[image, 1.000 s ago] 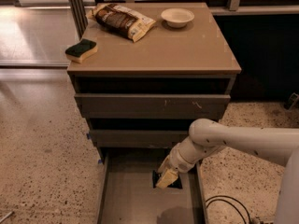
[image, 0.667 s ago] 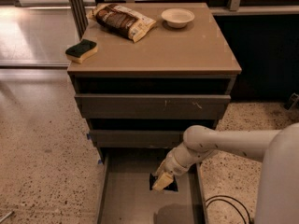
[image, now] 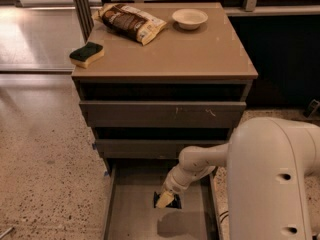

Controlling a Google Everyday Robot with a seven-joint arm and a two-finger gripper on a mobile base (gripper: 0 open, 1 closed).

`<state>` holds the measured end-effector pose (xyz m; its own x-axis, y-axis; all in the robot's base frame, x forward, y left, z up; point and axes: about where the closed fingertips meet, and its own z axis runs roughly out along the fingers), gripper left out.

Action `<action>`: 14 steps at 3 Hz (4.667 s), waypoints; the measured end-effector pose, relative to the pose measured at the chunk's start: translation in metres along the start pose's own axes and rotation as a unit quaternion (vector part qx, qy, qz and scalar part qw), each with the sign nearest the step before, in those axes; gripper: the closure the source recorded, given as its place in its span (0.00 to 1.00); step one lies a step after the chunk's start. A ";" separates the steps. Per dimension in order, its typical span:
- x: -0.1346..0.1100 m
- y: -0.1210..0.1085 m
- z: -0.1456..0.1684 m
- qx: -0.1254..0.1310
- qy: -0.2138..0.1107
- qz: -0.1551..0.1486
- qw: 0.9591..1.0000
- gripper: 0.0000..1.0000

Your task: Place rxbar blueberry into bottom drawer

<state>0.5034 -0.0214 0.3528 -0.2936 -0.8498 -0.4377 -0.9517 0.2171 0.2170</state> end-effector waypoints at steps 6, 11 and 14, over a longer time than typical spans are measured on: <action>0.082 -0.031 0.191 -0.011 0.024 0.076 0.997 1.00; 0.117 -0.031 0.215 -0.027 0.022 0.120 0.992 0.58; 0.117 -0.031 0.215 -0.027 0.022 0.120 0.992 0.00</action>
Offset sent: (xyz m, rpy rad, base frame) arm 0.0035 0.0065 -0.0354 -0.0044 0.0148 -0.0186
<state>0.4790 -0.0242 0.1069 -0.5059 -0.7975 -0.3287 -0.8482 0.3908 0.3575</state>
